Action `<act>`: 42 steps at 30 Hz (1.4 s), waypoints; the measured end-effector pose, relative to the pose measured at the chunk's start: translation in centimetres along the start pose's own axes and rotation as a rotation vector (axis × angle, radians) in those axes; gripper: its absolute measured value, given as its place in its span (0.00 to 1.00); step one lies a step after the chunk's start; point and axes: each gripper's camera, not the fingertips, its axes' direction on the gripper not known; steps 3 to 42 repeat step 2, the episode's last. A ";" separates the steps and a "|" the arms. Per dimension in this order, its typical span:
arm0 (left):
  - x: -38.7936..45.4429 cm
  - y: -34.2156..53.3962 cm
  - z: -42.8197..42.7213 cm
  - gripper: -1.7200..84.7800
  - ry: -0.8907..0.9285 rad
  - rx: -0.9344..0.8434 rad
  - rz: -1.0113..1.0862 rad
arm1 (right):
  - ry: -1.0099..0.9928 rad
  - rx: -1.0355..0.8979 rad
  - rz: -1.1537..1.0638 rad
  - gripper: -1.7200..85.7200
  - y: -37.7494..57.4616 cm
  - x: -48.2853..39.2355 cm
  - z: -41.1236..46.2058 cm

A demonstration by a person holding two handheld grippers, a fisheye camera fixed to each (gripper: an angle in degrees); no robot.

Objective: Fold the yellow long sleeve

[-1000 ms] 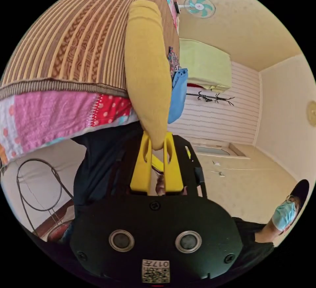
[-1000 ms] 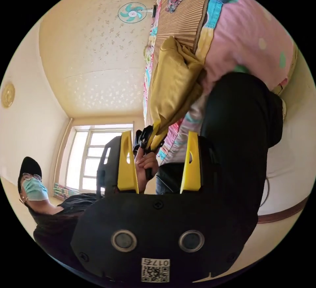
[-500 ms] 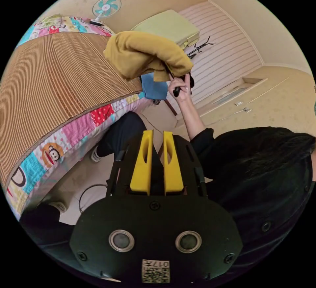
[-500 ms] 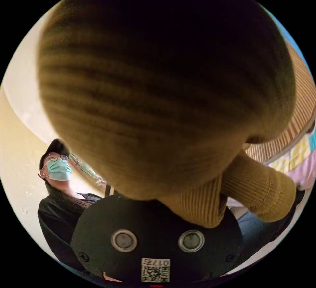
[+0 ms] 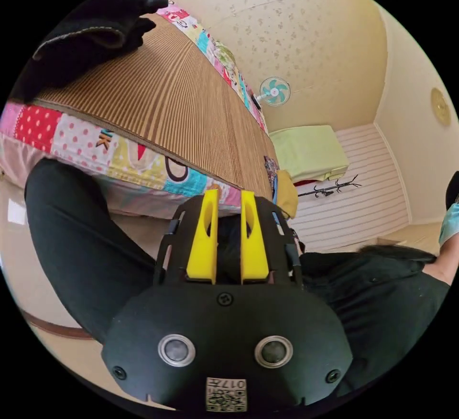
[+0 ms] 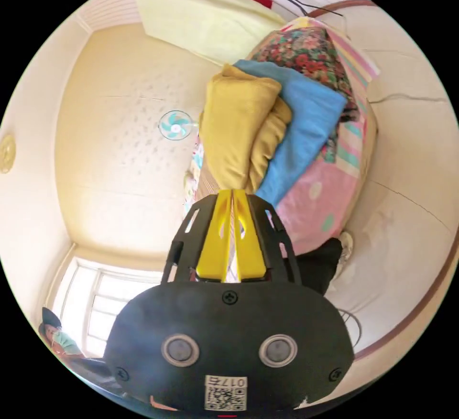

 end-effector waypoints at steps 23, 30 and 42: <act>-1.2 -0.8 -1.9 0.11 -0.094 0.073 -0.012 | 0.061 -0.044 0.043 0.04 5.6 4.4 -0.8; -1.2 -0.8 -1.9 0.11 -0.094 0.073 -0.012 | 0.061 -0.044 0.043 0.04 5.6 4.4 -0.8; -1.2 -0.8 -1.9 0.11 -0.094 0.073 -0.012 | 0.061 -0.044 0.043 0.04 5.6 4.4 -0.8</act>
